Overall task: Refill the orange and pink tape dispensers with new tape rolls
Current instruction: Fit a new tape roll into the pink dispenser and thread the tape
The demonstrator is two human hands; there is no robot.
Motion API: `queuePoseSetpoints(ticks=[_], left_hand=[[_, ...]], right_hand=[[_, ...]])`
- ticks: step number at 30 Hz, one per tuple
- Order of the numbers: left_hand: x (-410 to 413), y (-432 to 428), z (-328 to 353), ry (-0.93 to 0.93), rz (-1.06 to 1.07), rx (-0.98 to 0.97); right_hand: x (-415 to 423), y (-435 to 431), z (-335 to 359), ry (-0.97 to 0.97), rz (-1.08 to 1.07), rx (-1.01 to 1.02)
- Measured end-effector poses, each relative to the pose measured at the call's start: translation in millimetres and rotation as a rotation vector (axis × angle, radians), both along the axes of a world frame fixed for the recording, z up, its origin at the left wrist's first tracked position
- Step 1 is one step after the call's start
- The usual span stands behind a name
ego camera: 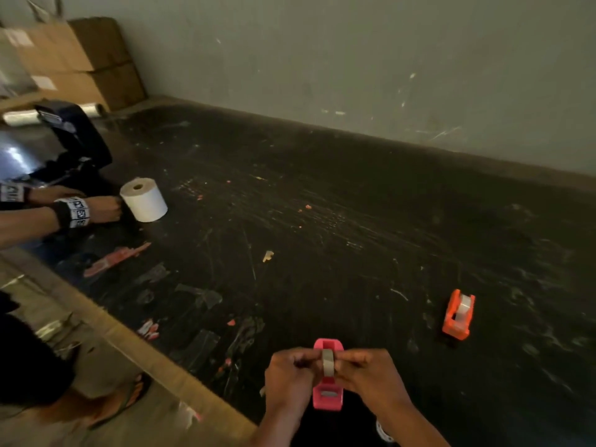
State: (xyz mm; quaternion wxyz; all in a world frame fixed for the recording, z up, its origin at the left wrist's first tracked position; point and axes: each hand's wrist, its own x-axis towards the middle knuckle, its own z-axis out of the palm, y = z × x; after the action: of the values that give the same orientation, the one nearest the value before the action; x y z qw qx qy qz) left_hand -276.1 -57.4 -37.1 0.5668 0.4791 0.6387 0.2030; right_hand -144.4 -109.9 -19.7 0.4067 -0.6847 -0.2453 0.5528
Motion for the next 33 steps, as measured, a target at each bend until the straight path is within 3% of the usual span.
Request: queuePoseSetpoints(ticks=[17, 33], left_hand=[[6.8, 4.3, -10.0, 0.049, 0.097, 0.06], [3.3, 11.3, -13.9, 0.197, -0.04, 0.111]], right_hand=[[-2.9, 7.8, -19.8, -0.398, 0.025, -0.076], [2.5, 13.1, -26.9, -0.344, -0.076, -0.112]])
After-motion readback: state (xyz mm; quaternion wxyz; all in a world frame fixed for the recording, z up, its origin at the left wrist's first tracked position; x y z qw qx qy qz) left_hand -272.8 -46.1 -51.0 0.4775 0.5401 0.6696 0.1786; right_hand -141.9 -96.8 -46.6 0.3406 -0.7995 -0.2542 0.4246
